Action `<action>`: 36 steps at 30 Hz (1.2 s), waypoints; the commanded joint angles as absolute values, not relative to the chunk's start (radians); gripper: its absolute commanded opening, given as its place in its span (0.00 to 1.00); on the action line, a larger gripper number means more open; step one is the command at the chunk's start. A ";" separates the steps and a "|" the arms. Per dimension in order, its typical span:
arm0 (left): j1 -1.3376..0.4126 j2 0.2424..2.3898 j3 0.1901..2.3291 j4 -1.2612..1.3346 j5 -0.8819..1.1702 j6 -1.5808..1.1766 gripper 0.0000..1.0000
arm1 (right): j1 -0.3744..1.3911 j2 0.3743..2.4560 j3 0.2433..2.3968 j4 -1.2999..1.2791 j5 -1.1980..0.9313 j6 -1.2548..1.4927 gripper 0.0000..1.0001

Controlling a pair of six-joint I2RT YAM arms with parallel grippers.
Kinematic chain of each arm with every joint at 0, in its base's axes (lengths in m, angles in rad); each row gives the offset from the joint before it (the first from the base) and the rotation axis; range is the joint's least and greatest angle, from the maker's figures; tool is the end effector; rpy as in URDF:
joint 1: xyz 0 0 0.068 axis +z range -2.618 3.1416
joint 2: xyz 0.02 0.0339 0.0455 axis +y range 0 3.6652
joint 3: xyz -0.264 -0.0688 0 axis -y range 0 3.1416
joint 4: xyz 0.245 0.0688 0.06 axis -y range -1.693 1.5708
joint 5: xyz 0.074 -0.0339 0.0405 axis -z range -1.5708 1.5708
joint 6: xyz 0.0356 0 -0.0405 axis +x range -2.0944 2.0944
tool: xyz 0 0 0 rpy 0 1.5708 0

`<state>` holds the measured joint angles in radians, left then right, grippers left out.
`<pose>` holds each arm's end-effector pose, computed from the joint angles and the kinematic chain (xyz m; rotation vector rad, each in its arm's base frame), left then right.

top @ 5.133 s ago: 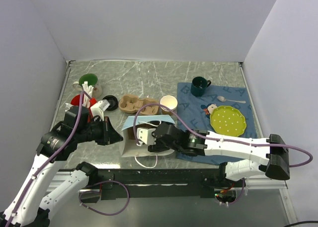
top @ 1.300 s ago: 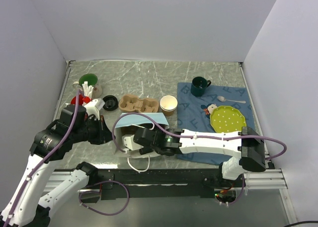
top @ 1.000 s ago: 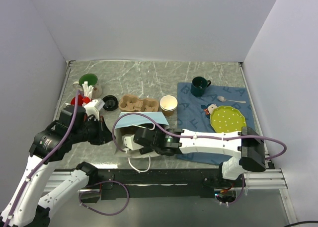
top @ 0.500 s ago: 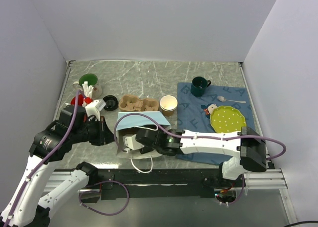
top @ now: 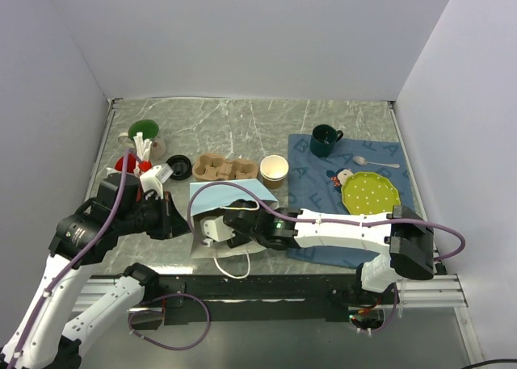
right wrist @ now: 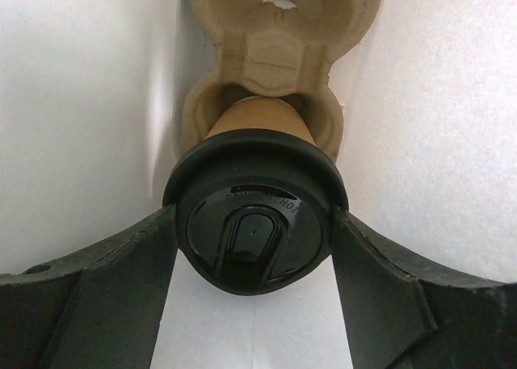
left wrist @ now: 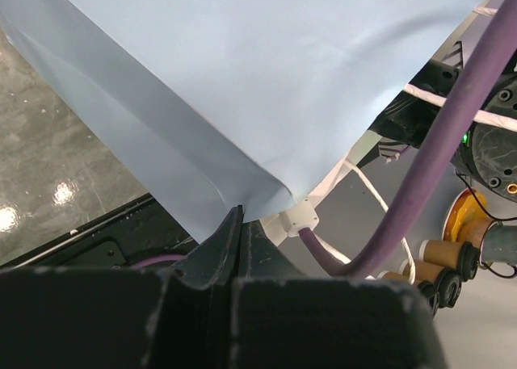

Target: Pack the takeout coffee

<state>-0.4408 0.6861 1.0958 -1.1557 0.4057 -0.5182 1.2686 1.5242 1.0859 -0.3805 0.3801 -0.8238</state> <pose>0.0799 -0.0532 0.3610 0.1243 2.4334 -0.9326 0.1103 0.3093 0.2494 -1.9206 1.3151 -0.2334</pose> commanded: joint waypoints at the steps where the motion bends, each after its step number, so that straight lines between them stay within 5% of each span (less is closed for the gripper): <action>1: -0.442 0.666 1.092 -1.140 0.456 -0.555 0.01 | 1.256 1.522 1.072 -0.322 0.360 -0.815 0.42; 6: -0.440 0.669 1.098 -1.141 0.456 -0.561 0.01 | 1.253 1.545 1.066 -0.304 0.365 -0.805 0.45; 13: -0.442 0.661 1.097 -1.143 0.451 -0.571 0.01 | 1.250 1.545 1.078 -0.340 0.348 -0.762 0.71; 36: -0.440 0.676 1.100 -1.140 0.466 -0.575 0.01 | 1.243 1.626 1.126 -0.290 0.411 -0.739 0.63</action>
<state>-0.4408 0.6777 1.0924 -1.1549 0.4175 -0.5453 1.2541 1.5867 1.0962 -0.3222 0.3920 -0.7891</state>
